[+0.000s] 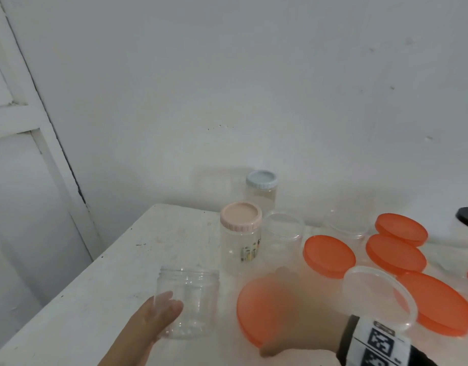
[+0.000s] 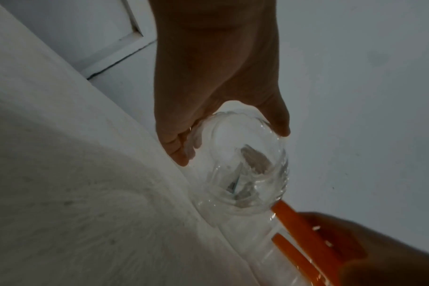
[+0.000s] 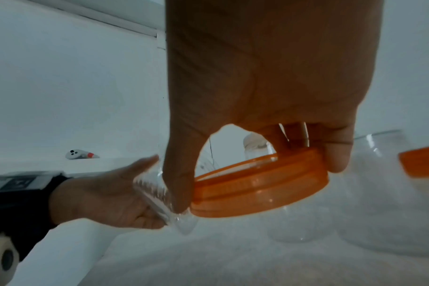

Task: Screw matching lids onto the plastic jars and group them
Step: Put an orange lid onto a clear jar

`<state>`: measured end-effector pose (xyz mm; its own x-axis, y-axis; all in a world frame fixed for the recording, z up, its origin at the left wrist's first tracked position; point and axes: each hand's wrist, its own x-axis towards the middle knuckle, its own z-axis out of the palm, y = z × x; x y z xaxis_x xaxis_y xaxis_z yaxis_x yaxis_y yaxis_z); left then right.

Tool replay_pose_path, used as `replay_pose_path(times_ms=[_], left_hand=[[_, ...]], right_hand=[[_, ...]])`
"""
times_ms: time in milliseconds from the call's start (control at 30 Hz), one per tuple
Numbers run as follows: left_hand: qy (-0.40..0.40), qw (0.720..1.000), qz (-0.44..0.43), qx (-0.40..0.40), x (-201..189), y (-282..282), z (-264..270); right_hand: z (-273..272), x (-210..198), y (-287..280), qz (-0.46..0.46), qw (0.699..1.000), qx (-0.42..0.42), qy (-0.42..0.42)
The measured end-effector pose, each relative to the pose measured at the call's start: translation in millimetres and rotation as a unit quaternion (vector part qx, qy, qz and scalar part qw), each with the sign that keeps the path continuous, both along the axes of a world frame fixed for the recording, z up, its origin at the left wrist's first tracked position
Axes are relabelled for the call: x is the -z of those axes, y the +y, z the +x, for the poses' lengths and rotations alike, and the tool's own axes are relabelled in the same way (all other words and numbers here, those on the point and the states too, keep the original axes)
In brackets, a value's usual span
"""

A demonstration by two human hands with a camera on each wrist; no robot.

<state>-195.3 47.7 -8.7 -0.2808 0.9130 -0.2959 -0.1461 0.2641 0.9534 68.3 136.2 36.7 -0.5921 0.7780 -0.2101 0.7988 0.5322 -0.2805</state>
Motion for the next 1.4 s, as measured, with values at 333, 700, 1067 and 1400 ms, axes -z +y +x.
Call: replay_pose_path(times_ms=[333,700,1067,1400], left_hand=[[0.149,0.982,-0.037,0.113,3,17,74],[0.202,0.946,0.053,0.247,10,38,131],[0.259,0.94,0.024,0.221,43,51,131],[0.269,0.944,-0.006,0.19,41,50,135]], right_hand=[[61,-29,-9,0.067,0.995,0.043,0.053],[74,-36,-8,0.051,0.996,0.028,0.07],[35,-37,7,-0.022,0.996,-0.052,-0.073],[16,-41,10,-0.049,0.983,-0.075,-0.161]])
